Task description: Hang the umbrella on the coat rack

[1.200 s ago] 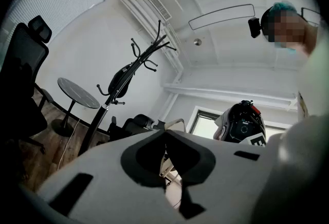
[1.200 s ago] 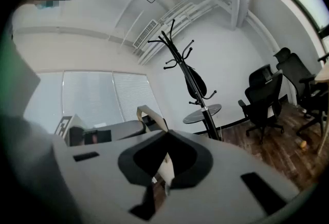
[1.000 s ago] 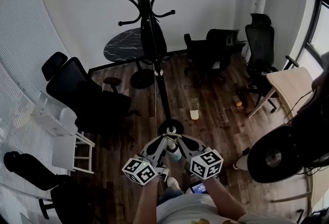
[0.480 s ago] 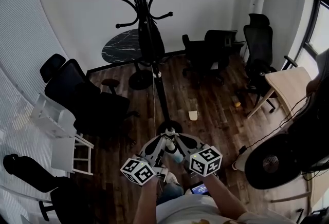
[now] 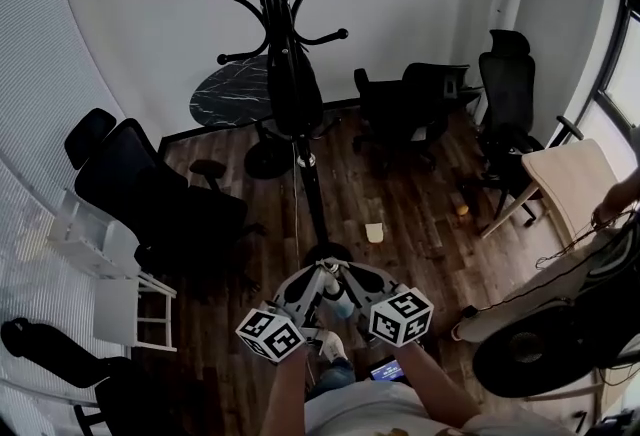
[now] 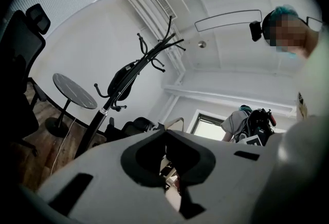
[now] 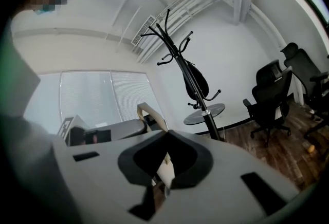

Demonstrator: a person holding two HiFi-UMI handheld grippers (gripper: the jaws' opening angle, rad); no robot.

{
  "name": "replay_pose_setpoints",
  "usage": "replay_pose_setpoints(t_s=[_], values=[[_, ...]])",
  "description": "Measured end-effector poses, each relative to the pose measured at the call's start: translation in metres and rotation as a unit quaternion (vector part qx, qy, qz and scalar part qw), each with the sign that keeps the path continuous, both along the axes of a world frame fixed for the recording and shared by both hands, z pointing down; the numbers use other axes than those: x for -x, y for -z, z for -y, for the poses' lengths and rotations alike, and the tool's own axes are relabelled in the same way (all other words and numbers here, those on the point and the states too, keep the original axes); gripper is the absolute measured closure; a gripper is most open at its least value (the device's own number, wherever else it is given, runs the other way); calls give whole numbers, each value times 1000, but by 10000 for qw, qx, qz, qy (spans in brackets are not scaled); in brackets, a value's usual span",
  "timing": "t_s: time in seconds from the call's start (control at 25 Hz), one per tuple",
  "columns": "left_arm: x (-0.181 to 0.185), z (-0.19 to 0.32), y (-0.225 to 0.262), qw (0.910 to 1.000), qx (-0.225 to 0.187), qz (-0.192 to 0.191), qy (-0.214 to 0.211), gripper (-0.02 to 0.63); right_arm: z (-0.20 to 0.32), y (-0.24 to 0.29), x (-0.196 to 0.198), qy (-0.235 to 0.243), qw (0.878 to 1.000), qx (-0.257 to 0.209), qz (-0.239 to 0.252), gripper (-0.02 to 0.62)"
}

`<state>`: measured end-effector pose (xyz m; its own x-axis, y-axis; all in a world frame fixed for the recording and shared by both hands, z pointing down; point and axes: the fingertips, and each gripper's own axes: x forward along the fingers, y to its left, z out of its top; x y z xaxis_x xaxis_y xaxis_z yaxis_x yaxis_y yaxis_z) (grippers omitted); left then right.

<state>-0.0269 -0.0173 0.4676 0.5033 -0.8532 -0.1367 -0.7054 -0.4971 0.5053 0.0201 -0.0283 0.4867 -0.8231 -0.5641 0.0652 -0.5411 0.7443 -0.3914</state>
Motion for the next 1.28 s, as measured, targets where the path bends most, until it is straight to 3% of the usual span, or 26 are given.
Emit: replay_pose_setpoints(t_s=[0.6,0.84,1.28], values=[[55,138,-9,9987,58,52,-502,584,136,-10,57,-467,9989,98,-3,581],[70,162,-2,9981,-8,-174,-584,584,155,-4,72,-617,9981,21,69,581],[76,171,-3,9969,-3,-196,-767,584,160,-2,78,-740,9972,84,110,581]])
